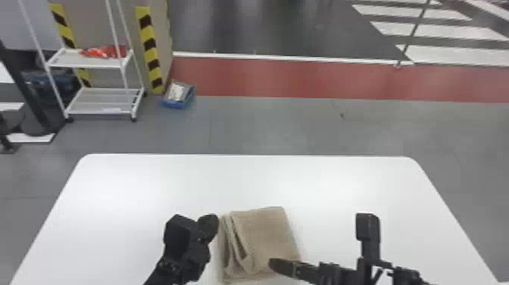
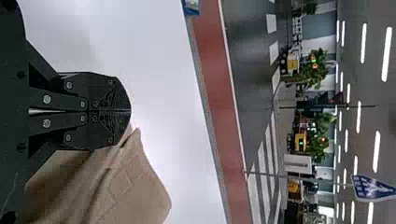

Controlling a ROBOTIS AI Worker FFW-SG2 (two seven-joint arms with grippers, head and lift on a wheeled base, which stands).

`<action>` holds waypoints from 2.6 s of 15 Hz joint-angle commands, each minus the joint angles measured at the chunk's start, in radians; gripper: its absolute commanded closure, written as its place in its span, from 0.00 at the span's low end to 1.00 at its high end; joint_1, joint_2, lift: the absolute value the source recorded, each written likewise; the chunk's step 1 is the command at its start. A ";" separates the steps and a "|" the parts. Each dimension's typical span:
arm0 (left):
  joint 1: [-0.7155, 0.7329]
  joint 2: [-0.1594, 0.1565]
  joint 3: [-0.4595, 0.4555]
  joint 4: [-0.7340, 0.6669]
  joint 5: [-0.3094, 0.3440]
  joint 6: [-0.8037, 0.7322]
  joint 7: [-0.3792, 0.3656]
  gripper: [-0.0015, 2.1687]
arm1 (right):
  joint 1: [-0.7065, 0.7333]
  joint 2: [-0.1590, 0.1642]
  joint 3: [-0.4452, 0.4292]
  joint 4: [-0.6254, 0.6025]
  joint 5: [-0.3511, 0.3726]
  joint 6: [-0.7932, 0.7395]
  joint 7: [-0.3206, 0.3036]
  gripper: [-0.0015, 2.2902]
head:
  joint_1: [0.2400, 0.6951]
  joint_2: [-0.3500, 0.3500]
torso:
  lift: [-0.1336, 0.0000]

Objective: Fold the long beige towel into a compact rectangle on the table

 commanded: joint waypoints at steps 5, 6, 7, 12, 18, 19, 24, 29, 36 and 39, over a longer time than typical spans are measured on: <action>0.037 0.044 0.135 -0.075 0.071 -0.003 -0.027 0.84 | 0.056 -0.001 -0.070 -0.020 0.000 0.026 0.047 0.72 | 1.00 0.53 | 1.00; 0.037 0.044 0.142 -0.075 0.077 -0.003 -0.032 0.84 | 0.059 -0.002 -0.071 -0.015 0.020 0.023 0.047 0.72 | 1.00 0.54 | 1.00; 0.037 0.044 0.144 -0.075 0.079 -0.003 -0.033 0.84 | 0.059 -0.002 -0.073 -0.010 0.045 0.023 0.047 0.72 | 1.00 0.54 | 1.00; 0.039 0.044 0.142 -0.080 0.088 -0.003 -0.045 0.84 | 0.048 -0.010 -0.114 0.048 0.081 0.023 0.068 0.72 | 1.00 0.49 | 1.00; 0.039 0.044 0.138 -0.081 0.092 -0.003 -0.053 0.84 | -0.084 -0.007 -0.114 0.243 0.147 -0.072 0.067 0.72 | 1.00 0.44 | 1.00; 0.040 0.044 0.138 -0.080 0.092 0.000 -0.053 0.84 | -0.110 -0.008 -0.110 0.275 0.155 -0.090 0.056 0.72 | 1.00 0.43 | 1.00; 0.040 0.044 0.142 -0.080 0.092 0.000 -0.053 0.84 | -0.274 -0.004 -0.111 0.453 0.180 -0.112 0.048 0.72 | 1.00 0.43 | 1.00; 0.028 0.046 0.149 -0.070 0.103 0.000 -0.061 0.84 | -0.176 0.001 -0.098 0.298 0.121 -0.041 0.059 0.72 | 1.00 0.46 | 1.00; 0.019 0.040 0.141 -0.061 0.102 0.009 -0.059 0.84 | -0.044 0.002 -0.084 0.108 0.057 0.048 0.062 0.72 | 1.00 0.47 | 1.00; 0.017 0.043 0.142 -0.060 0.103 0.009 -0.059 0.84 | -0.030 0.007 -0.059 0.131 0.060 0.026 0.062 0.72 | 1.00 0.51 | 1.00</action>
